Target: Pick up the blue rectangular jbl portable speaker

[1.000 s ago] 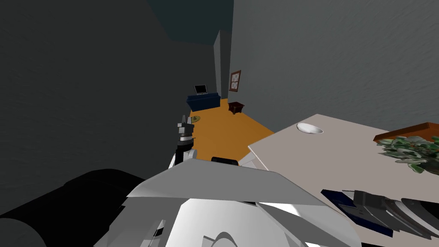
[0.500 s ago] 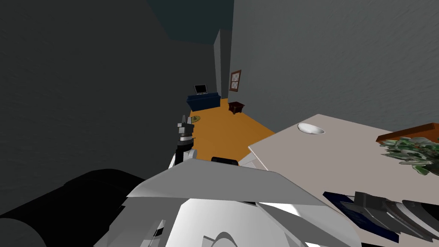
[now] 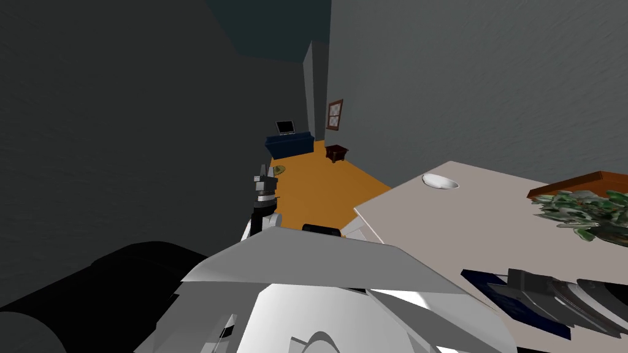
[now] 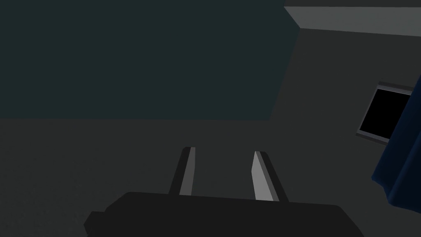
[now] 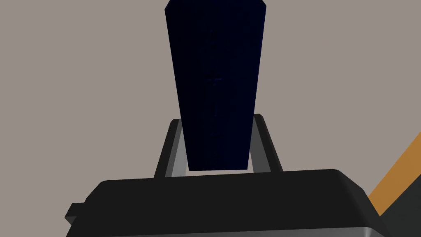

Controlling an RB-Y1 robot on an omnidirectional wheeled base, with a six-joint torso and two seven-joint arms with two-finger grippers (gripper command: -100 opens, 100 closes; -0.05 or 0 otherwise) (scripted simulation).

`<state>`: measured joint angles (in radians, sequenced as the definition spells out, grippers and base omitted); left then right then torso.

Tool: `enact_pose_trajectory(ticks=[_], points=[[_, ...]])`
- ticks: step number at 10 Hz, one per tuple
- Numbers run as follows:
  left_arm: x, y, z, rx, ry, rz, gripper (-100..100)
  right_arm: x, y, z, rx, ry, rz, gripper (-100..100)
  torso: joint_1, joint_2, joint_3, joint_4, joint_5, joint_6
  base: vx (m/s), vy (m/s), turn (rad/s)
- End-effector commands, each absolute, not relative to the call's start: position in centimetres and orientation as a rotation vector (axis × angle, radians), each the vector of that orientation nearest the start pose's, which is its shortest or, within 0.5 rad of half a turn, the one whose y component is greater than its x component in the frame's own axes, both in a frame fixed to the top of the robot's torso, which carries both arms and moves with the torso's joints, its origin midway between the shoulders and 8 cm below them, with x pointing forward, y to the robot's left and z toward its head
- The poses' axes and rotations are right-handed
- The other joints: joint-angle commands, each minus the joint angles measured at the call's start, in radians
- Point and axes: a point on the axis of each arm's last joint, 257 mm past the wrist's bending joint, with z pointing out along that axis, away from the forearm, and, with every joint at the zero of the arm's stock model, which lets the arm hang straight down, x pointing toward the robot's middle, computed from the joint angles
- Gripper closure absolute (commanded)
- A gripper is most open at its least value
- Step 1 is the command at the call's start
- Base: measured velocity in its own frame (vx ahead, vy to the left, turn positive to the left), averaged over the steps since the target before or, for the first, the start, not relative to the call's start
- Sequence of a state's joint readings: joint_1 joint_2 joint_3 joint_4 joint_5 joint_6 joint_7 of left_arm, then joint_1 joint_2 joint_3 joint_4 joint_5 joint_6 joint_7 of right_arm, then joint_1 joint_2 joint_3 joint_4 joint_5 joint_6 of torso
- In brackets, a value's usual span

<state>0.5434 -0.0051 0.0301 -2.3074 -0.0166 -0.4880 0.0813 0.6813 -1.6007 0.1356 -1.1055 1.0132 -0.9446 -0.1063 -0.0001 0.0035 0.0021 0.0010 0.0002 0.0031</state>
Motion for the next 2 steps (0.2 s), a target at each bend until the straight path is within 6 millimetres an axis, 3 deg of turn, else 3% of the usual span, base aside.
enact_pose_trajectory(ticks=[1, 2], points=[[33.56, 29.18, 2.11, -0.696, 0.610, -1.316, 0, 9.62, -67.49, -30.76, -0.867, 2.977, 0.010, 100, 0.000, 0.000, 0.000, 0.000, 0.000, 0.000, -0.019, -0.002, -0.016], [33.56, 29.18, 2.11, -0.696, 0.610, -1.316, 0, 9.66, -67.48, -30.67, -0.868, 2.977, 0.012, 0, 0.000, -0.001, 0.000, 0.000, -0.001, 0.000, 0.000, 0.000, 0.000]])
